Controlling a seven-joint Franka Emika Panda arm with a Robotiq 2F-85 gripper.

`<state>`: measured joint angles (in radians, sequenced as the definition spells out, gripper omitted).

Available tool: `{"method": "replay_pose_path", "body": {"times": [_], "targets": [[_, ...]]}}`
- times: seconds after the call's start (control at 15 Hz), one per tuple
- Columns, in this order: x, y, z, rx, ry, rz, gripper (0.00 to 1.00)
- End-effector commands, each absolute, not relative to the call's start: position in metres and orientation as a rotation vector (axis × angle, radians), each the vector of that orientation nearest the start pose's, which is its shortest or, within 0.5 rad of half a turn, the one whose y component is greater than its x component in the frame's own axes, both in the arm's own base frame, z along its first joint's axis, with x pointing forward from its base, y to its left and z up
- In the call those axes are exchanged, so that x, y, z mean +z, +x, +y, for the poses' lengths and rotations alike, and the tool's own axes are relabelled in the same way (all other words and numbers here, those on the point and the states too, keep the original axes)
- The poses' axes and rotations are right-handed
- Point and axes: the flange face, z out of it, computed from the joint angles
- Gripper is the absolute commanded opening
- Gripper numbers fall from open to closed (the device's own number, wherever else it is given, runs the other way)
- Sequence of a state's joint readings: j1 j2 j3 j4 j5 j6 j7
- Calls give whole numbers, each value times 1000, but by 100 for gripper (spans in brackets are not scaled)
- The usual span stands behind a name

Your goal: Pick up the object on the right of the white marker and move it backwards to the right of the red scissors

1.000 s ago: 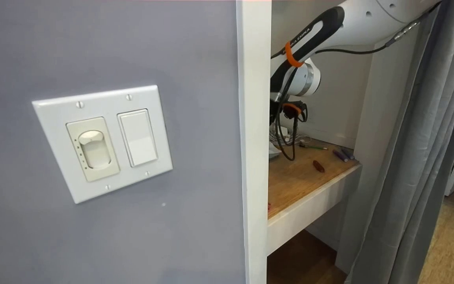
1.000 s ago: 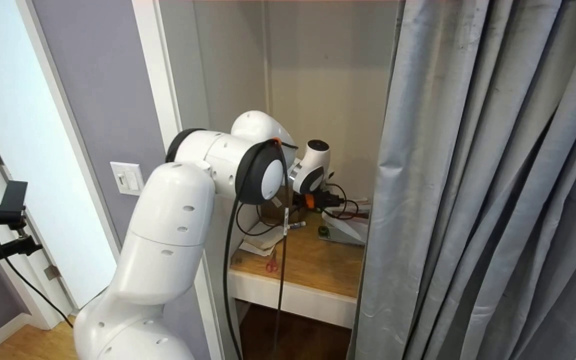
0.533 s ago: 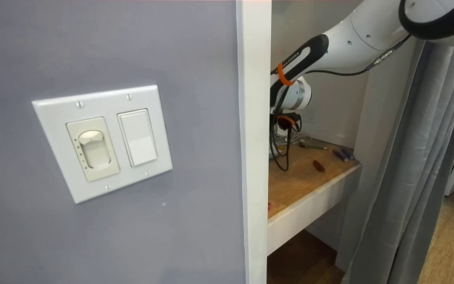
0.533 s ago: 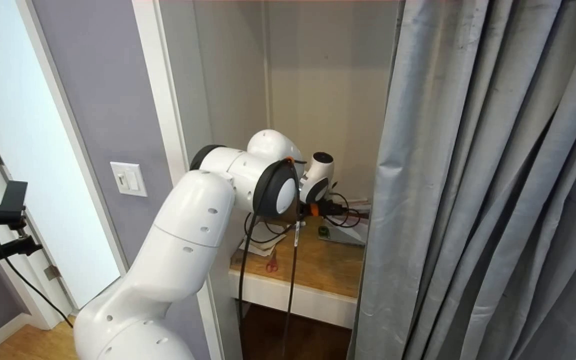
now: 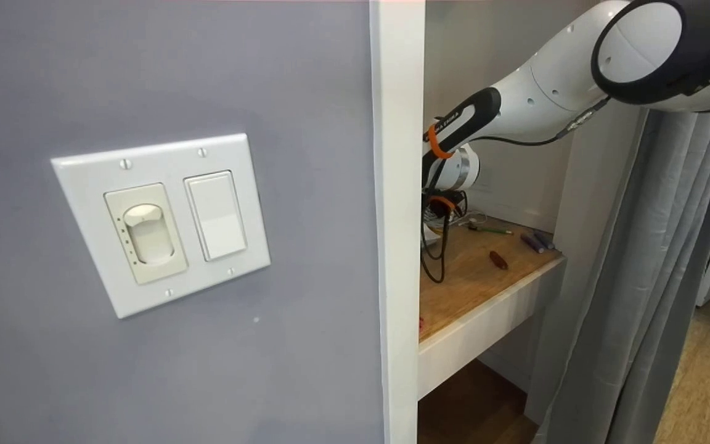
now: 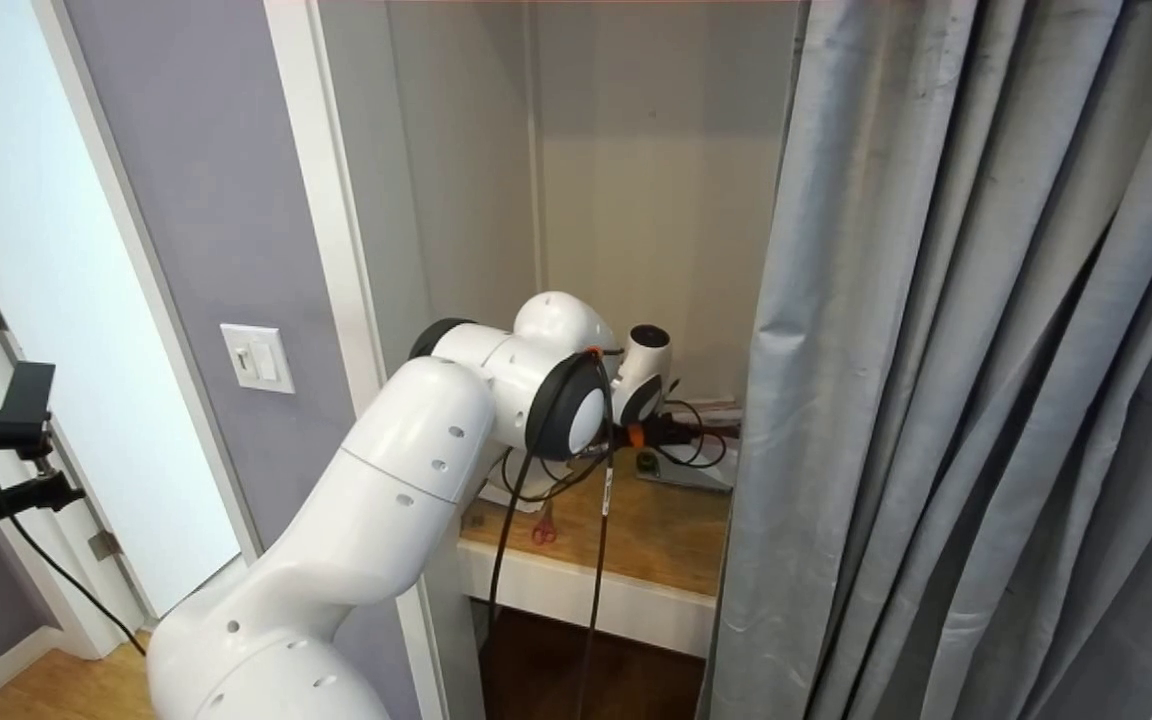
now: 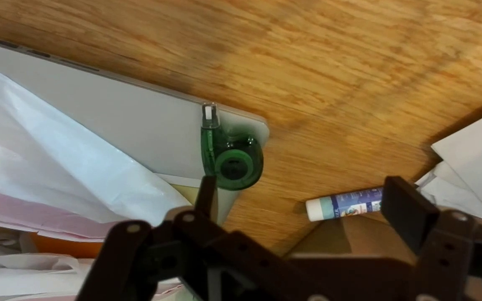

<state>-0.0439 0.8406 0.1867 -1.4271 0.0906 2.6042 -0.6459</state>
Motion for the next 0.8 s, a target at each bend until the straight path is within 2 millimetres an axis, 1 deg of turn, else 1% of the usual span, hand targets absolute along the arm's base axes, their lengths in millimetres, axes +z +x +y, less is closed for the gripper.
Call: {"method": "replay_pose_path", "body": {"times": [0.0,0.33,0.73], "targets": [[223,771,79,-635,-2861,-921,100],[202,778,82,-649,-2852,-909,100],[184,784,83,-670,-2861,-899,100]]}}
